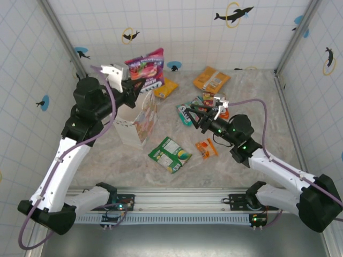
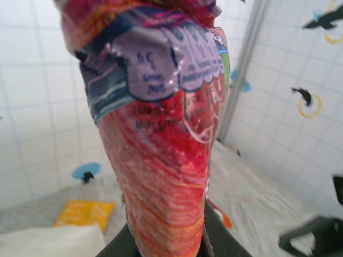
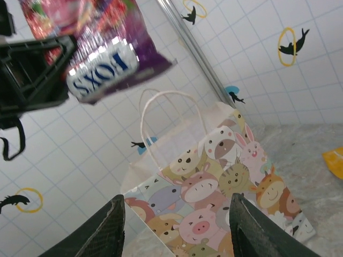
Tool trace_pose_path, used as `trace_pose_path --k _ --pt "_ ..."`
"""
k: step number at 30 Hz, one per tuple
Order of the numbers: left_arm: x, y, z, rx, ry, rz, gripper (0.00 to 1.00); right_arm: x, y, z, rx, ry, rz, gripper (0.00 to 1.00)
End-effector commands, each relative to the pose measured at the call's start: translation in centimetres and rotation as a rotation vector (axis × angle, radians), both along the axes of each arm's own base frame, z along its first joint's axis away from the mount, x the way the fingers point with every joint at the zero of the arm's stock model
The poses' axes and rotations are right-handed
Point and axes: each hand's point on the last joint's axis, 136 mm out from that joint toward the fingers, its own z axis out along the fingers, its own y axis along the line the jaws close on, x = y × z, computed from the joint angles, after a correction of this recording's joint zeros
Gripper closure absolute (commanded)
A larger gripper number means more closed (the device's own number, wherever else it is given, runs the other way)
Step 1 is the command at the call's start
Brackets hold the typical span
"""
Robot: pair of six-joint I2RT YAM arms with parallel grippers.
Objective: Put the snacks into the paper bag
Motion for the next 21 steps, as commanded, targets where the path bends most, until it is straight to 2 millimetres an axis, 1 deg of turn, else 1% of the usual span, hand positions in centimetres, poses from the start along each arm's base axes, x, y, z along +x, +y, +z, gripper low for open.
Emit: trace_pose_path --k 1,4,7,9,14,17,21 --pt "1.3 2.7 3.7 -0.017 -0.120 0.177 0.98 0.3 0.4 -0.5 -0.026 0.001 -0.012 0.47" --pt "2.0 4.3 2.3 0.033 -0.087 0.274 0.97 0.5 0.7 -1.4 -0.049 0.024 -0.008 0.47" --pt "2.5 5.1 -0.2 0.105 -0.015 0.327 0.95 0.7 0.9 -2.5 -0.073 0.059 -0.010 0.47" --pt "2.9 5.3 -2.5 0.158 0.057 0.338 0.94 0.9 1.0 -3.5 -0.089 0.090 -0.014 0.47" --pt "3.5 5.2 -7.9 0.254 0.220 0.342 0.94 1.0 1.5 -5.1 -0.110 0.144 -0.001 0.47" --pt "3.8 5.5 -9.9 0.279 0.277 0.364 0.94 0.9 1.8 -5.8 -0.118 0.168 0.006 0.47" --pt "4.0 5.7 -11.4 0.292 0.311 0.378 0.92 1.0 2.0 -6.5 -0.124 0.192 0.005 0.47"
